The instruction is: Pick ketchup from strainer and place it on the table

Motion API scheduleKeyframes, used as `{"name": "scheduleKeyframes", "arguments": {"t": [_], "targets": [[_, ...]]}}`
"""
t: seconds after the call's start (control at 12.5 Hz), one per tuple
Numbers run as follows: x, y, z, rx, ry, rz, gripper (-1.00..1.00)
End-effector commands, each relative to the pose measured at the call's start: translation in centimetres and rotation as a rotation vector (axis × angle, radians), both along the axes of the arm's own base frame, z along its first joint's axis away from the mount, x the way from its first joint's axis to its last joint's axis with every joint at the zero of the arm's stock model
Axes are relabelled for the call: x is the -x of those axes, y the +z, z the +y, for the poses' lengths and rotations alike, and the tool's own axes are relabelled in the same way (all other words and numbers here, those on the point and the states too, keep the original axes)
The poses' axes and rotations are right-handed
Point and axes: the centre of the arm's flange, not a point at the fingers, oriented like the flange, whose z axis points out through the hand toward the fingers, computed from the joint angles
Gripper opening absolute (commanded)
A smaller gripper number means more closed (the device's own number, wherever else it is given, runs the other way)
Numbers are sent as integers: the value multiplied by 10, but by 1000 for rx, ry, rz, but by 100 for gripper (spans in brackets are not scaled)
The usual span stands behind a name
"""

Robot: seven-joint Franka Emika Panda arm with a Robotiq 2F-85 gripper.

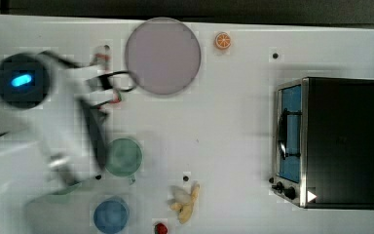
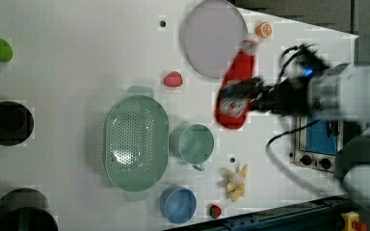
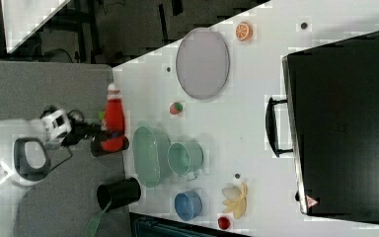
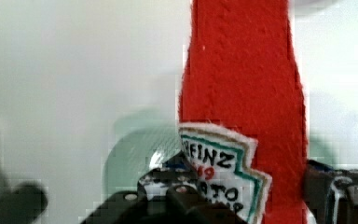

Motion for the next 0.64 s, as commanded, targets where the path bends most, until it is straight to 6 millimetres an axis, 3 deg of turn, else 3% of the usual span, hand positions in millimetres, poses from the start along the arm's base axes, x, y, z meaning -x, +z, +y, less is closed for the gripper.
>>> {"name": "scheduleKeyframes", "arguments": {"t": [0.08,0.4,0.64], "targets": [[-33,16,-106,21,-66,-49,21],[-36,-5,-197,47,-206,-5,21],[-19,-43,-234,62,-258,71,21]]}}
